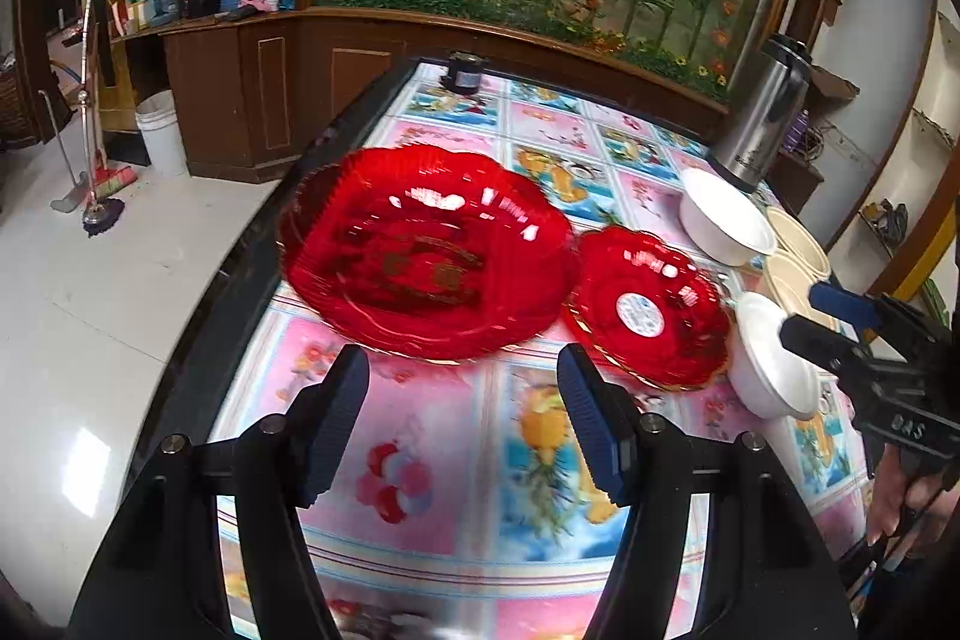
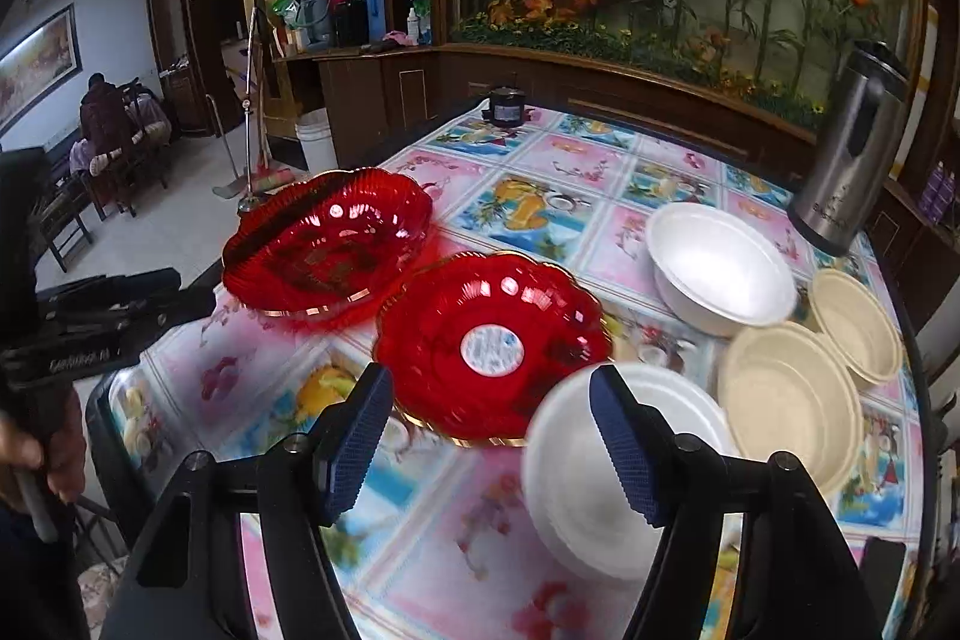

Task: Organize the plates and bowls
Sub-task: 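Reach the left tool toward the large red gold-rimmed plate, then grasp the large red plate's rim with the left tool and lift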

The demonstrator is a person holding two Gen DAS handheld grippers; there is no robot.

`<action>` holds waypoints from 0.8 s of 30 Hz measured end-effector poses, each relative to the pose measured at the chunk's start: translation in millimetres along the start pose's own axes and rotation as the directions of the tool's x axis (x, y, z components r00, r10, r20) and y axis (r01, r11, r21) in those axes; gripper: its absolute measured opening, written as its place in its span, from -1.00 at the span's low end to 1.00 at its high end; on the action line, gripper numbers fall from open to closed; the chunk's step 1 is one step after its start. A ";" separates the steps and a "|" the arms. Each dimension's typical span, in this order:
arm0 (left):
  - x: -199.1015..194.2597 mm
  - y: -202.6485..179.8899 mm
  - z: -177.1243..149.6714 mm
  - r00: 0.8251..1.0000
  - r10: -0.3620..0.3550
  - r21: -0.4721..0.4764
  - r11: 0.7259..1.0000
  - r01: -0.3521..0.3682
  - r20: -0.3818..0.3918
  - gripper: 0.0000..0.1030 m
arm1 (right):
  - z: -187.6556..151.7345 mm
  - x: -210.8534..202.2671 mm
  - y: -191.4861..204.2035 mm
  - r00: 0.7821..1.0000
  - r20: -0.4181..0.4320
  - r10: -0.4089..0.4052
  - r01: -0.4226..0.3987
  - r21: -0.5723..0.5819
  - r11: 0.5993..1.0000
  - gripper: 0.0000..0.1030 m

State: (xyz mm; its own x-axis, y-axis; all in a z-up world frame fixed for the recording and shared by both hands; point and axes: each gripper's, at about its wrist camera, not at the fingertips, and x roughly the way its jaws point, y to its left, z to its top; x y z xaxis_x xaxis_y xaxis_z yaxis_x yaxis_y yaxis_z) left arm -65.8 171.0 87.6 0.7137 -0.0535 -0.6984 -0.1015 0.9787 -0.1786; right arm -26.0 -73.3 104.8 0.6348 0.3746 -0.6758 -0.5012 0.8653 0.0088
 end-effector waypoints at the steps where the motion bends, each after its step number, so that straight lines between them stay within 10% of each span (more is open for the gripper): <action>1: 1.2 3.7 1.4 1.000 0.004 -0.004 1.000 -0.004 -0.002 0.26 | 4.8 8.6 4.7 1.000 -0.007 -0.002 0.002 -0.006 1.000 0.31; 24: 78.9 64.4 44.5 0.993 0.080 -0.041 0.996 -0.084 -0.083 0.08 | 64.4 147.2 39.5 0.988 -0.153 -0.005 0.011 0.039 0.999 -0.08</action>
State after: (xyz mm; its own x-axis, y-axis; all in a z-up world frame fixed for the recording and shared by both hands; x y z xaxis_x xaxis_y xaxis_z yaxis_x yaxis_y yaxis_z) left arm 14.9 238.6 51.8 0.6432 0.0091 -0.7656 -0.1893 0.9708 -0.1475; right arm 85.6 37.4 53.1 0.5400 0.3154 -0.7803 -0.4708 0.8817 0.0307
